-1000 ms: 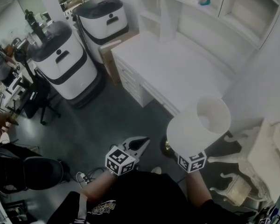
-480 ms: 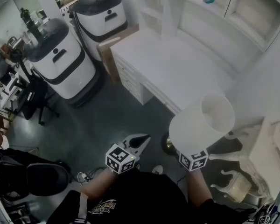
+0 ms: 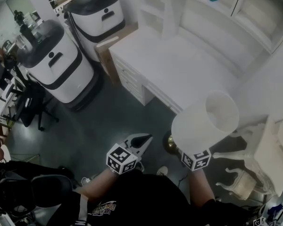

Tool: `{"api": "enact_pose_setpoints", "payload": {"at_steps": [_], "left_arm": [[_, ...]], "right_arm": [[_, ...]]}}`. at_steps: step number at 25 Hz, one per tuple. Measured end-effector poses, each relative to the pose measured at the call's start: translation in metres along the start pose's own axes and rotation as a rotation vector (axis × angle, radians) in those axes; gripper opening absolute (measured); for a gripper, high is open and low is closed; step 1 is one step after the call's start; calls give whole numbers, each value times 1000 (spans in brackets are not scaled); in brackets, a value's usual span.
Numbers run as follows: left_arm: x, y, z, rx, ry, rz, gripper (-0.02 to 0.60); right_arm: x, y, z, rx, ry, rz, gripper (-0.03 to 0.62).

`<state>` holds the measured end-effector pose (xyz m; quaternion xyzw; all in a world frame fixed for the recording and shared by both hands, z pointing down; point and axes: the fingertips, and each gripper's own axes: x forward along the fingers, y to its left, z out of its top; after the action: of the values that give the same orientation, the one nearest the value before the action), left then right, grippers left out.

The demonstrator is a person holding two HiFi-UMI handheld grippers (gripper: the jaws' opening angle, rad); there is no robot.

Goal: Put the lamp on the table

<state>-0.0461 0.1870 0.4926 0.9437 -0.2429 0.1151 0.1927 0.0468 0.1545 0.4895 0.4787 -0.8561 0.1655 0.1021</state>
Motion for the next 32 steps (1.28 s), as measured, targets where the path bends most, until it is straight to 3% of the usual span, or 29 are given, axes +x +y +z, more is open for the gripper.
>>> {"api": "enact_pose_setpoints", "payload": {"at_steps": [17,32], "left_arm": [[-14,82,23,17,11,-65,3],[-37,106,31,17,-15,-85,3]], "right_arm": [[74,4,29,15,-10,-73,52],[101,19,43,19,-16,-99,51]]}}
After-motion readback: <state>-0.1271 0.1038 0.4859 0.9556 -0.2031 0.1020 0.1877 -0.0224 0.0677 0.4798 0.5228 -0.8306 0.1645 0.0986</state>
